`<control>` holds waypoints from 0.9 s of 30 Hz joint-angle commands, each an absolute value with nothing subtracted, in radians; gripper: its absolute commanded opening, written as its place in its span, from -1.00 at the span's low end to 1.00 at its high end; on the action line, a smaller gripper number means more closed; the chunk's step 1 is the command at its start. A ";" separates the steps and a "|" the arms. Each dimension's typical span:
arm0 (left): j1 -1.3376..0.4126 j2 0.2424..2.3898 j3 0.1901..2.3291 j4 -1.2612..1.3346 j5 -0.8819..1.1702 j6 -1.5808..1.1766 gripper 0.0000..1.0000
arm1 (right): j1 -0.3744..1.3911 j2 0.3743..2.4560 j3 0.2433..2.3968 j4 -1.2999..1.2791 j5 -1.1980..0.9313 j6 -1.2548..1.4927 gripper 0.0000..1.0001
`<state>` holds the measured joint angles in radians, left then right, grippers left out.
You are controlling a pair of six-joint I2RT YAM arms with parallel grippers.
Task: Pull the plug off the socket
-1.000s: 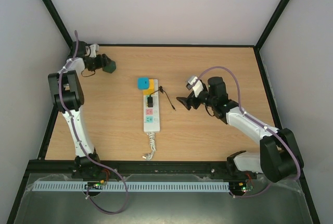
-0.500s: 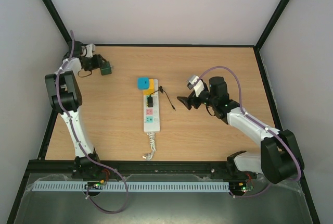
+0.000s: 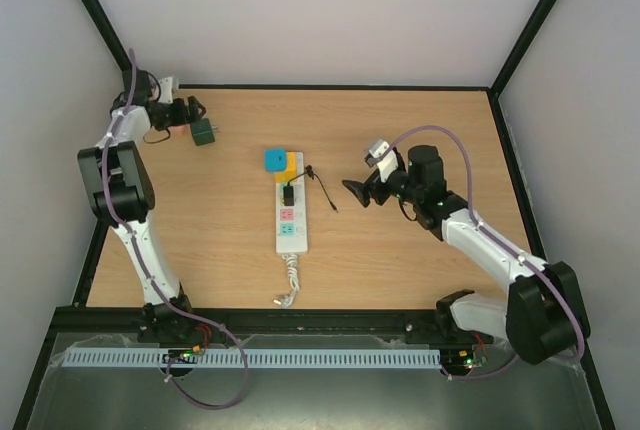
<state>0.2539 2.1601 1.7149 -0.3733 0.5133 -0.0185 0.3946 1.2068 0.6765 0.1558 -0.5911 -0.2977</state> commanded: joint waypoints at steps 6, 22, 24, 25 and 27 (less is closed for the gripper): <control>0.255 1.863 1.654 -0.516 0.418 0.104 0.99 | 0.391 1.037 0.696 0.156 -0.479 -0.224 0.97; 0.202 1.396 1.194 -0.453 0.207 0.247 0.99 | 0.390 1.135 0.728 0.125 -0.615 -0.087 0.96; 0.199 1.362 1.146 -0.483 0.259 0.279 0.99 | 0.390 1.165 0.741 0.096 -0.631 -0.099 0.97; 0.196 1.343 1.122 -0.490 0.283 0.293 0.99 | 0.390 1.175 0.743 0.089 -0.634 -0.102 0.97; 0.183 1.302 1.077 -0.496 0.325 0.320 0.99 | 0.390 1.184 0.736 0.105 -0.630 -0.083 0.97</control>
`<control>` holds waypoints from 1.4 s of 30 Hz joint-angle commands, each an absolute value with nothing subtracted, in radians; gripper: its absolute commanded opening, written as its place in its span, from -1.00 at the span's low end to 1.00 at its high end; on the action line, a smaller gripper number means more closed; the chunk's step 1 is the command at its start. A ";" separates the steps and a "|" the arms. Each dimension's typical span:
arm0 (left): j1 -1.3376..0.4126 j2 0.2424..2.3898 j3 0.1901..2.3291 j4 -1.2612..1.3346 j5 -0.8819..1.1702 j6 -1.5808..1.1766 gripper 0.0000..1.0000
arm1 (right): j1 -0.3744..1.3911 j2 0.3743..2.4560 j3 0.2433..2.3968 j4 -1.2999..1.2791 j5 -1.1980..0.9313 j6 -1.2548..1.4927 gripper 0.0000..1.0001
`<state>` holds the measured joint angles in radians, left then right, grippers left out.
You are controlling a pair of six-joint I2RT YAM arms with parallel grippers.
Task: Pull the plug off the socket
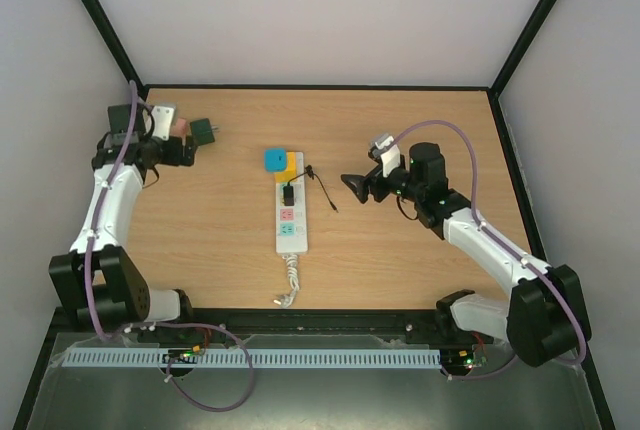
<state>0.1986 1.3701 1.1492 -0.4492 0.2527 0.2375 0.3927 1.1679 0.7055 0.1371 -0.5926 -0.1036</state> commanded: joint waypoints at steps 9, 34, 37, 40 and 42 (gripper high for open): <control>0.091 1.213 0.961 -0.547 0.525 0.517 0.99 | 0.390 1.213 0.705 0.055 -0.708 -0.207 0.97; -0.313 1.343 0.864 -0.404 0.567 0.777 0.76 | 0.397 1.343 0.688 -0.023 -0.866 -0.430 0.99; -0.325 1.369 0.848 -0.278 0.493 0.593 0.64 | 0.397 1.358 0.688 0.018 -0.830 -0.406 0.97; -0.379 1.382 0.840 -0.228 0.333 0.434 0.60 | 0.398 1.364 0.673 0.079 -0.812 -0.350 0.96; -0.402 1.377 0.840 -0.241 0.273 0.369 0.65 | 0.399 1.362 0.666 0.114 -0.807 -0.312 0.96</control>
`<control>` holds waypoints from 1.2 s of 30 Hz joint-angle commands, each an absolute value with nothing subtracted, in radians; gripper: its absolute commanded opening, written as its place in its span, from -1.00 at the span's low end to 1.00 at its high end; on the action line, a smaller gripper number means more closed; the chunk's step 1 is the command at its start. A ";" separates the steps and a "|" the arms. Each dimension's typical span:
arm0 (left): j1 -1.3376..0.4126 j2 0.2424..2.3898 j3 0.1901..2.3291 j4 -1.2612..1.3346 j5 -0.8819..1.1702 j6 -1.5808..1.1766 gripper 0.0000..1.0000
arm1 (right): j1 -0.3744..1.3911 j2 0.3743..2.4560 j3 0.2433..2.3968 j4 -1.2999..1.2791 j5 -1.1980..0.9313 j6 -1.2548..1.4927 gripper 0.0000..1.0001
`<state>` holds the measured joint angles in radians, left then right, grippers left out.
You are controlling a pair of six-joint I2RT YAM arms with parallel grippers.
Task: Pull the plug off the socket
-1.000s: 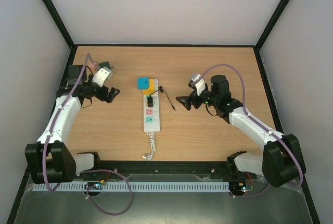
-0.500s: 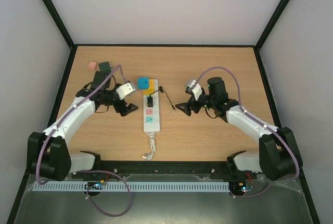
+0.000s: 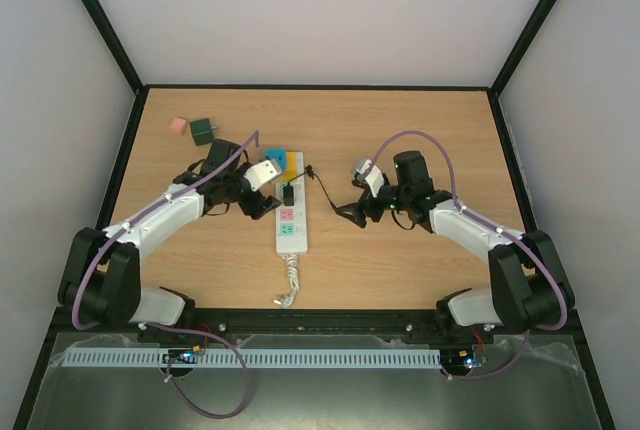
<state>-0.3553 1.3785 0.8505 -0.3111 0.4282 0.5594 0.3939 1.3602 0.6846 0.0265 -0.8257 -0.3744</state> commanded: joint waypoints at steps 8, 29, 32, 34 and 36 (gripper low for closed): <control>-0.525 1.325 0.829 -0.256 0.006 -0.009 0.87 | 0.402 1.365 0.640 0.225 -0.740 -0.223 0.96; -0.729 1.598 0.950 -0.216 -0.379 -0.214 0.62 | 0.402 1.353 0.643 0.218 -0.734 -0.221 0.99; -0.729 1.621 0.960 -0.219 -0.374 -0.213 0.49 | 0.402 1.357 0.644 0.216 -0.733 -0.223 0.99; -0.729 1.630 0.965 -0.226 -0.357 -0.212 0.31 | 0.403 1.359 0.644 0.215 -0.733 -0.223 0.99; -0.729 1.630 0.967 -0.231 -0.342 -0.214 0.17 | 0.402 1.362 0.643 0.214 -0.734 -0.225 0.99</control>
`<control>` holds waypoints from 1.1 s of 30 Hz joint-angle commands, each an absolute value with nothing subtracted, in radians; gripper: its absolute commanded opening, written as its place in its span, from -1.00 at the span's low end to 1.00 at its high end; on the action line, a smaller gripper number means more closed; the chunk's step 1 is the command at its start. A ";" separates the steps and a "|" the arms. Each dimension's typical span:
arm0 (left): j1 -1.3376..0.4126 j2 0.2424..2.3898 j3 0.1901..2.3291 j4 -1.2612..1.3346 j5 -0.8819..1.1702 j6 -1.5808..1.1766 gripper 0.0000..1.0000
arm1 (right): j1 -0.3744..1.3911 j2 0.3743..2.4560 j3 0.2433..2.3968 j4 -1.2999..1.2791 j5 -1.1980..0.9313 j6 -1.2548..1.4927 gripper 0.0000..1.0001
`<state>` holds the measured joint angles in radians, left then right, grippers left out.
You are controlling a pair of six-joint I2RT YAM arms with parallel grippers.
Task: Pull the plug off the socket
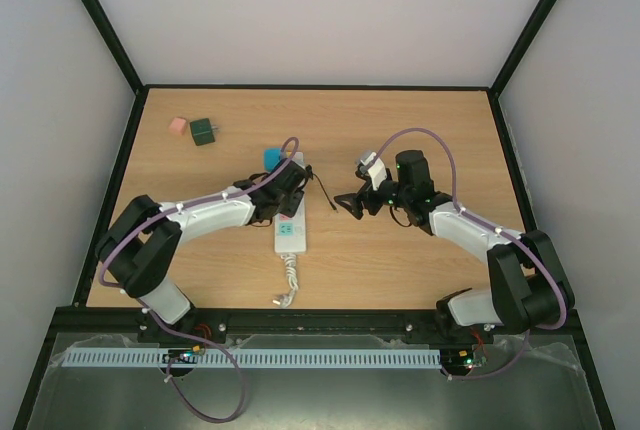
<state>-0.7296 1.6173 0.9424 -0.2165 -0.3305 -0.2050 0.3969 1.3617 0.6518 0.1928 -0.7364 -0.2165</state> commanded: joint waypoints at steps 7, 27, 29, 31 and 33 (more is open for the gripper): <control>-0.728 1.603 0.947 -0.236 -0.284 -0.169 -0.22 | 0.402 1.367 0.647 0.202 -0.733 -0.235 0.97; -0.703 1.462 0.843 -0.263 0.085 0.303 -0.76 | 0.403 1.333 0.598 0.201 -0.771 -0.344 0.96; -0.694 1.451 0.834 -0.263 0.119 0.320 -0.76 | 0.409 1.341 0.603 0.209 -0.748 -0.325 0.96; -0.690 1.445 0.830 -0.262 0.140 0.332 -0.77 | 0.432 1.354 0.597 0.238 -0.693 -0.300 0.98; -0.690 1.446 0.831 -0.262 0.150 0.337 -0.77 | 0.463 1.368 0.592 0.278 -0.629 -0.273 0.97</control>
<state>-0.6983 1.4796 0.8391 -0.2508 0.0689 0.2764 0.4160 1.3582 0.6060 0.1959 -0.7277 -0.3050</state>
